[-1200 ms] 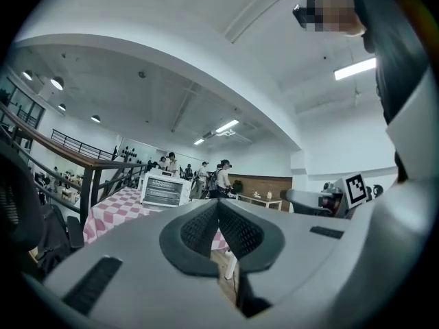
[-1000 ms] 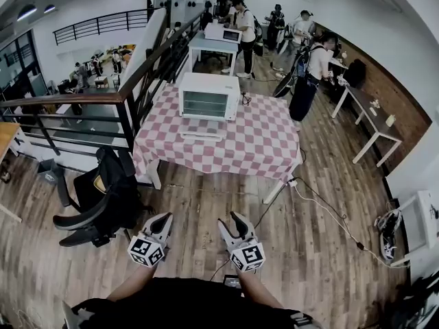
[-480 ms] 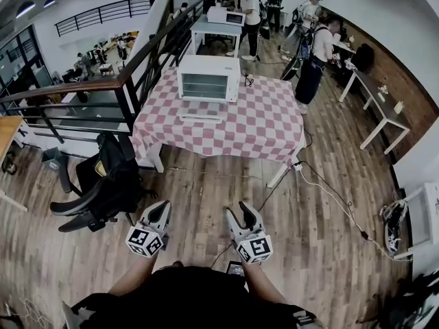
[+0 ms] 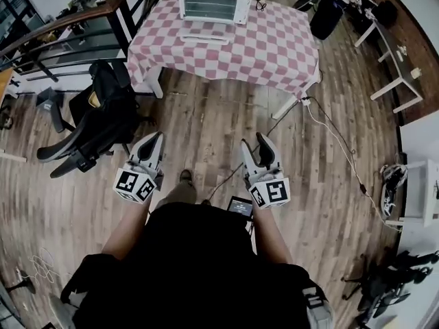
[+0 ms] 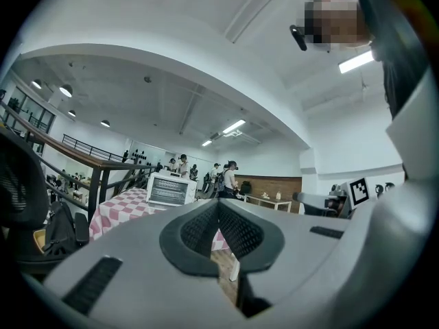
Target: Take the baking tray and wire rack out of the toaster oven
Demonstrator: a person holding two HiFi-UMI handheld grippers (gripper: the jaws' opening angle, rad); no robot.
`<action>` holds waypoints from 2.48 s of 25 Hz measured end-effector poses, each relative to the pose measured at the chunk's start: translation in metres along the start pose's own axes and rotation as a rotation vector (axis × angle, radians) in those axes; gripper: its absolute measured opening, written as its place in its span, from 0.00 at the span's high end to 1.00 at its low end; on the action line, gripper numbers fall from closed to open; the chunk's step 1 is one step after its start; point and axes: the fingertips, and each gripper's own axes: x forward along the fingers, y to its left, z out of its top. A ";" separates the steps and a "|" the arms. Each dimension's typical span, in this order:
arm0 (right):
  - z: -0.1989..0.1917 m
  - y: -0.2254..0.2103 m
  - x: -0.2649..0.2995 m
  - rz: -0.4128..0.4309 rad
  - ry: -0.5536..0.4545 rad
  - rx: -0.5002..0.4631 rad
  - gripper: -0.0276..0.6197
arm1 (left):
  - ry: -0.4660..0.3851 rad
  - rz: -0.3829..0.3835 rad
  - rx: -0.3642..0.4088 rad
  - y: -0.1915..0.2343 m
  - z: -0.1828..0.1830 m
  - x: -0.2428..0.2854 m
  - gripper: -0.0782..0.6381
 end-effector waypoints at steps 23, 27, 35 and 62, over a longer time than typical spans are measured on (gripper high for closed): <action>-0.019 -0.080 0.234 -0.012 0.080 0.051 0.69 | 0.041 -0.082 -0.098 0.157 -0.004 0.207 0.90; -0.017 -0.093 0.297 0.007 0.074 0.059 0.69 | -0.002 -0.079 -0.115 0.192 0.015 0.247 0.90; -0.008 -0.121 0.364 0.024 0.034 0.073 0.69 | -0.033 -0.081 -0.135 0.238 0.035 0.312 0.90; -0.073 -0.295 0.559 0.174 -0.024 0.739 0.69 | -0.010 0.120 -0.075 0.331 0.045 0.511 0.90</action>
